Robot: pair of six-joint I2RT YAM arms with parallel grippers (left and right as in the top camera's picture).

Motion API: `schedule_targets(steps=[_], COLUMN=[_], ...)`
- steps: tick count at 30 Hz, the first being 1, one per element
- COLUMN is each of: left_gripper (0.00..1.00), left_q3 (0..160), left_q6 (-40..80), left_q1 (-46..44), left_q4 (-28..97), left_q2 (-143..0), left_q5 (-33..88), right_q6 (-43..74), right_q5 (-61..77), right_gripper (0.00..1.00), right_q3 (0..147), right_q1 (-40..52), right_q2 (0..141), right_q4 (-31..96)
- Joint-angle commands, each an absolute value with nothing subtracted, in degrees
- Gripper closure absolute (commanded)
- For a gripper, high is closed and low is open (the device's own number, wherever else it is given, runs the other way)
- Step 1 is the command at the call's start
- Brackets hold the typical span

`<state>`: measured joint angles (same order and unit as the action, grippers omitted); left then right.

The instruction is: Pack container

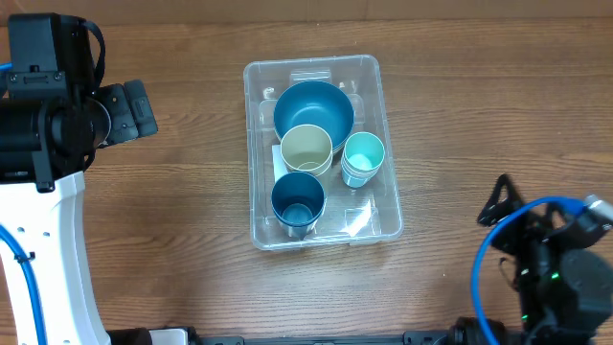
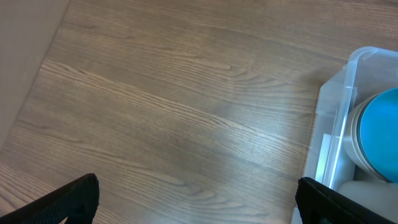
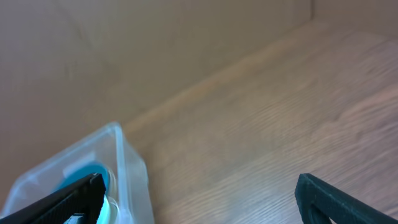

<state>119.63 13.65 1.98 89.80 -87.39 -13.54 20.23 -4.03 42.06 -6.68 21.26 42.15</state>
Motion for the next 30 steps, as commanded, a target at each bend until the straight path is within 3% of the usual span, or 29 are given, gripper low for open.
schedule_targets(steps=[1,14,30], left_gripper=[0.0,0.0,0.0], left_q3=[120.6,120.6,120.6], left_q6=[14.83,14.83,14.83], left_q1=[2.24,2.24,2.24], left_q4=[89.71,89.71,89.71], left_q2=[-87.7,-87.7,-87.7], left_q5=[-13.89,-13.89,-13.89], right_q6=[14.35,14.92,14.94], right_q5=[2.87,5.02,5.06], right_gripper=[0.0,0.0,0.0], right_q3=[31.92,12.8,9.96], right_q1=[-6.37,-6.48,-6.48], right_q2=[14.46,4.86,0.16], right_q4=[39.11,37.47,38.26])
